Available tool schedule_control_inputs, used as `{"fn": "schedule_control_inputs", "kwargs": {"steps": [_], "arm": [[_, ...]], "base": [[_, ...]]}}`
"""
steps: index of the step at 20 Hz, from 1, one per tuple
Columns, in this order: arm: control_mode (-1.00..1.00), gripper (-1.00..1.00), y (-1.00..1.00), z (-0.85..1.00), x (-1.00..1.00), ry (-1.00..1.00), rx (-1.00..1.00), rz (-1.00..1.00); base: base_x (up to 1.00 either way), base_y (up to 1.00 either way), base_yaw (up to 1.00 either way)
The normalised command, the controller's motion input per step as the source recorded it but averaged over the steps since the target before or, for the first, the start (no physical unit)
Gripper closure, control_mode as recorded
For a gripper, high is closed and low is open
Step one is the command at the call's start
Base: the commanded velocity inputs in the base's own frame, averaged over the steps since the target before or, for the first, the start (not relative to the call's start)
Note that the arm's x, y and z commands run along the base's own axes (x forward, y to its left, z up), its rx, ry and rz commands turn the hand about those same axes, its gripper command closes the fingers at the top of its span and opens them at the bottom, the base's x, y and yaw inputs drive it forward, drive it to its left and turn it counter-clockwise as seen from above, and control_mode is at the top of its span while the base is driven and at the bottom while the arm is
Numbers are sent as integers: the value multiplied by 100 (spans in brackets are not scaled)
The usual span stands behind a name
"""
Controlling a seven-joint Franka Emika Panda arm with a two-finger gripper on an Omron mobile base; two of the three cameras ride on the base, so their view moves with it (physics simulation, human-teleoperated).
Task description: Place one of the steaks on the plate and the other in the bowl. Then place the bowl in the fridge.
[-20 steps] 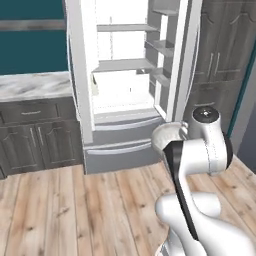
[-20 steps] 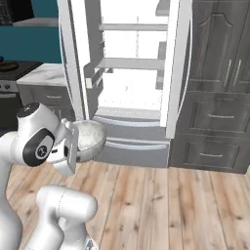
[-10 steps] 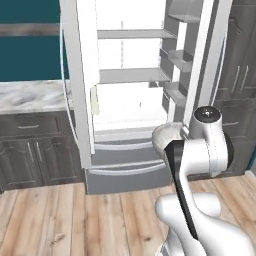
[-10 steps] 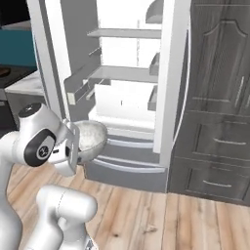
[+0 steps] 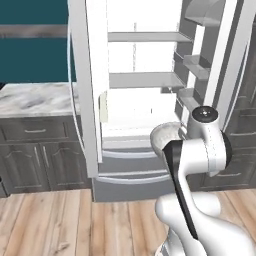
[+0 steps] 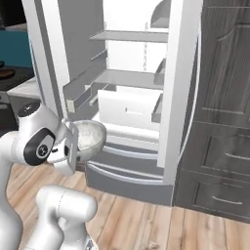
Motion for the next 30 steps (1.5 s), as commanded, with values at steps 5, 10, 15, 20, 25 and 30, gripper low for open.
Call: {"fn": "schedule_control_inputs", "kwargs": {"steps": [5,10,15,20,25,30], "arm": [[100,100,0,0,0,0,0,0],[100,100,0,0,0,0,0,0],[100,100,0,0,0,0,0,0],[100,100,0,0,0,0,0,0],[100,100,0,0,0,0,0,0],[100,100,0,0,0,0,0,0]], "base": [[57,13,-14],[28,2,-12],[28,19,-9],[34,0,-1],[54,0,0],[46,-6,0]]}}
